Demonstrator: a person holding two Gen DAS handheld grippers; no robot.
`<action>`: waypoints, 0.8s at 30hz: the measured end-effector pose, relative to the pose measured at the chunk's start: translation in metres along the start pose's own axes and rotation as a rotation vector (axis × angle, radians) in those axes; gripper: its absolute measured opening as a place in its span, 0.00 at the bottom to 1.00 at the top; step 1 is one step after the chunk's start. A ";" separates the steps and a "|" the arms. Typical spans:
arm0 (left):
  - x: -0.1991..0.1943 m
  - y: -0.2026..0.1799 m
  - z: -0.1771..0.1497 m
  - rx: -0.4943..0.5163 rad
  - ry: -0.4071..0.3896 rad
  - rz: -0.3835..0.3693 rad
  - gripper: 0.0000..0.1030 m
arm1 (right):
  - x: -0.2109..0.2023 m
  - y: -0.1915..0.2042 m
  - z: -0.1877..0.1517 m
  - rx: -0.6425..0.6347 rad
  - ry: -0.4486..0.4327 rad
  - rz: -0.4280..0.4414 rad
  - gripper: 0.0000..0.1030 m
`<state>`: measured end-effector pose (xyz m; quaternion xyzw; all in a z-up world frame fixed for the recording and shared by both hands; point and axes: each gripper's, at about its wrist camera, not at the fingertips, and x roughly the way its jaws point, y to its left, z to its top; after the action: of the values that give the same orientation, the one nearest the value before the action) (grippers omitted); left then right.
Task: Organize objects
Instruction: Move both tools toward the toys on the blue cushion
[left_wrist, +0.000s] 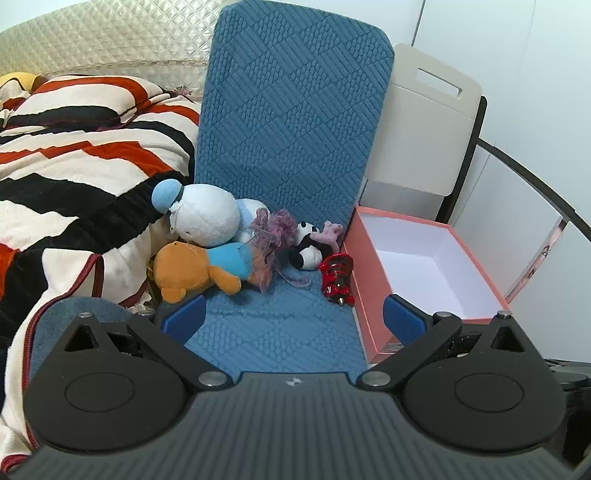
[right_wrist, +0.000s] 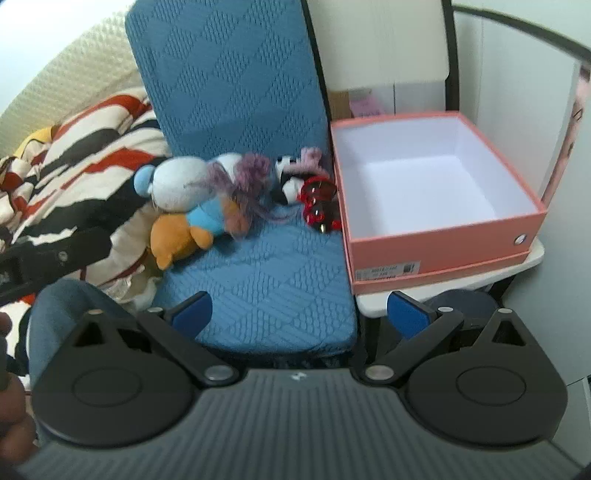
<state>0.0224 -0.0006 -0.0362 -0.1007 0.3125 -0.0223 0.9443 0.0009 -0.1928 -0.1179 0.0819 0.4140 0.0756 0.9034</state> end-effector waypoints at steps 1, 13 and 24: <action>0.003 0.002 -0.001 -0.004 -0.002 -0.003 1.00 | 0.002 0.001 -0.001 -0.005 0.000 -0.006 1.00; 0.016 0.016 -0.004 -0.046 -0.022 0.019 1.00 | 0.017 0.005 -0.002 -0.039 0.037 -0.007 1.00; 0.009 0.021 -0.009 -0.069 -0.035 0.001 1.00 | 0.011 0.007 -0.004 -0.030 0.042 -0.014 1.00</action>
<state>0.0238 0.0171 -0.0533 -0.1333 0.2965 -0.0095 0.9456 0.0042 -0.1833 -0.1266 0.0639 0.4324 0.0769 0.8961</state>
